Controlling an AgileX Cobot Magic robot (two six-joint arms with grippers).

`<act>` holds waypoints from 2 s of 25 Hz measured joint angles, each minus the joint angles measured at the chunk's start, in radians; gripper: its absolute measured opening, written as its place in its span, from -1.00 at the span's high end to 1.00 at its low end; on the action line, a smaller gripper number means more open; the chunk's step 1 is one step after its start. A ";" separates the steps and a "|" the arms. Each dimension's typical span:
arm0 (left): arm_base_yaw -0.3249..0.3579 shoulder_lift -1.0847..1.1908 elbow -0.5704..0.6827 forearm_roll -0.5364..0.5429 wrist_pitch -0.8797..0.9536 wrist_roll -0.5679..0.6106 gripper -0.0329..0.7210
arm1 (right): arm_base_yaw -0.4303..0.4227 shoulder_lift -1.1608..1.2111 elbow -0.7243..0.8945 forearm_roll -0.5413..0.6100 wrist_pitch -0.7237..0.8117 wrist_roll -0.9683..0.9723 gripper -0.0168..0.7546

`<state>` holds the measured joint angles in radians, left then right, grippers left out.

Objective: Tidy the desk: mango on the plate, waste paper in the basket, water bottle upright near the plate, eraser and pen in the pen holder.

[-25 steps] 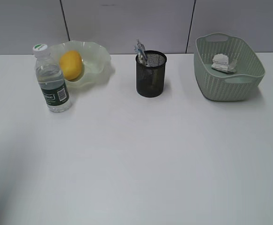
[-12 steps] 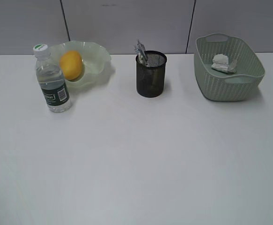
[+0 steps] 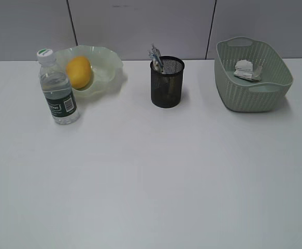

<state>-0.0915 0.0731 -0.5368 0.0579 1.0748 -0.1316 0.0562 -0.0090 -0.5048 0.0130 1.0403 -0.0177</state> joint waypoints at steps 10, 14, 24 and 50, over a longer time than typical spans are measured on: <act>0.000 -0.079 0.010 -0.018 -0.002 0.064 -0.31 | 0.000 0.000 0.000 0.001 0.000 0.000 -0.34; 0.013 -0.080 0.010 -0.022 -0.003 0.067 -0.28 | 0.000 0.000 0.000 0.001 0.000 0.000 -0.34; 0.110 -0.081 0.010 -0.024 -0.005 0.069 -0.27 | 0.000 0.000 0.000 0.001 0.000 0.000 -0.34; 0.099 -0.081 0.010 -0.026 -0.006 0.069 -0.27 | 0.000 0.000 0.000 0.001 0.000 0.000 -0.34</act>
<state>0.0079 -0.0080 -0.5273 0.0318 1.0689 -0.0623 0.0562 -0.0090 -0.5048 0.0143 1.0403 -0.0177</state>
